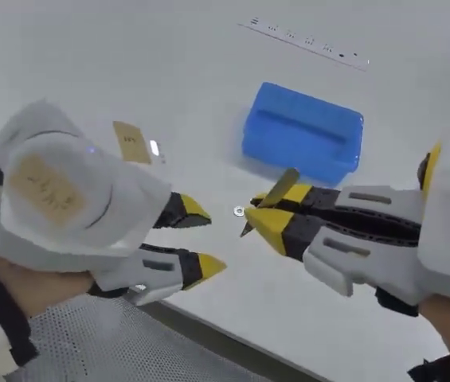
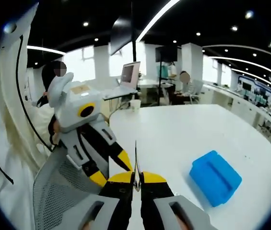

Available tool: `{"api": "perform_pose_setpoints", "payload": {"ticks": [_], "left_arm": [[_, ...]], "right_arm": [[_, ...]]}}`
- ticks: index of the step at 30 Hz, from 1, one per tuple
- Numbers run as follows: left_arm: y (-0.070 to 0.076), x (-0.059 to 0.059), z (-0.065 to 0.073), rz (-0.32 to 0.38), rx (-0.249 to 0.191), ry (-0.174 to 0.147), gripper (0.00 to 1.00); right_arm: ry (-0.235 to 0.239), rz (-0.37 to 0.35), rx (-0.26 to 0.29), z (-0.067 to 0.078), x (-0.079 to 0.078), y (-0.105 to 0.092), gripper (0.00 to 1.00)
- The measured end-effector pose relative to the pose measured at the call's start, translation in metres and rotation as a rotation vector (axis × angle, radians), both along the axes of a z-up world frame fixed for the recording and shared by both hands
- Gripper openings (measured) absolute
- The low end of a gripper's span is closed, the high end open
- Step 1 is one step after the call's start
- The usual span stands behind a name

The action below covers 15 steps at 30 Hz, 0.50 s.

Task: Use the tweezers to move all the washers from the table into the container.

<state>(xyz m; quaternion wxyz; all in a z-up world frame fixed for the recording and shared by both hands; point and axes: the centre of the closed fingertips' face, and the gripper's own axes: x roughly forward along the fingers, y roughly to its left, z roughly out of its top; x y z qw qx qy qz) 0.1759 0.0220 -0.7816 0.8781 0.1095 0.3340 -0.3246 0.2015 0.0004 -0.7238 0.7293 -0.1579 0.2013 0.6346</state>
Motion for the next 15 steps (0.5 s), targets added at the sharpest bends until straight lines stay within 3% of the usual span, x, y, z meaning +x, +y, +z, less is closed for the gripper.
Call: {"api": "perform_pose_setpoints", "payload": {"ticks": [4, 7, 8, 9, 10, 12, 15], "left_arm": [[0.02, 0.0, 0.002, 0.14, -0.004, -0.029, 0.44], [0.031, 0.004, 0.004, 0.256, -0.062, -0.074, 0.68], [0.037, 0.006, 0.001, 0.294, -0.065, -0.079, 0.76], [0.044, 0.007, -0.002, 0.322, -0.039, -0.083, 0.83], [0.049, 0.009, -0.002, 0.338, -0.011, -0.103, 0.89], [0.059, 0.017, 0.003, 0.375, 0.03, -0.181, 0.93], [0.068, 0.027, 0.015, 0.453, -0.01, -0.25, 0.95]], "right_arm": [[-0.006, -0.058, -0.006, -0.01, 0.022, -0.001, 0.01], [-0.008, -0.096, -0.004, -0.018, 0.038, -0.001, 0.02], [0.005, -0.107, -0.004, -0.021, 0.042, -0.001, 0.02], [0.01, -0.117, -0.002, -0.023, 0.045, -0.001, 0.02], [0.013, -0.133, 0.002, -0.026, 0.05, -0.001, 0.02], [0.018, -0.142, -0.004, -0.031, 0.055, 0.0, 0.02], [-0.008, -0.157, -0.028, -0.042, 0.064, 0.0, 0.03]]}}
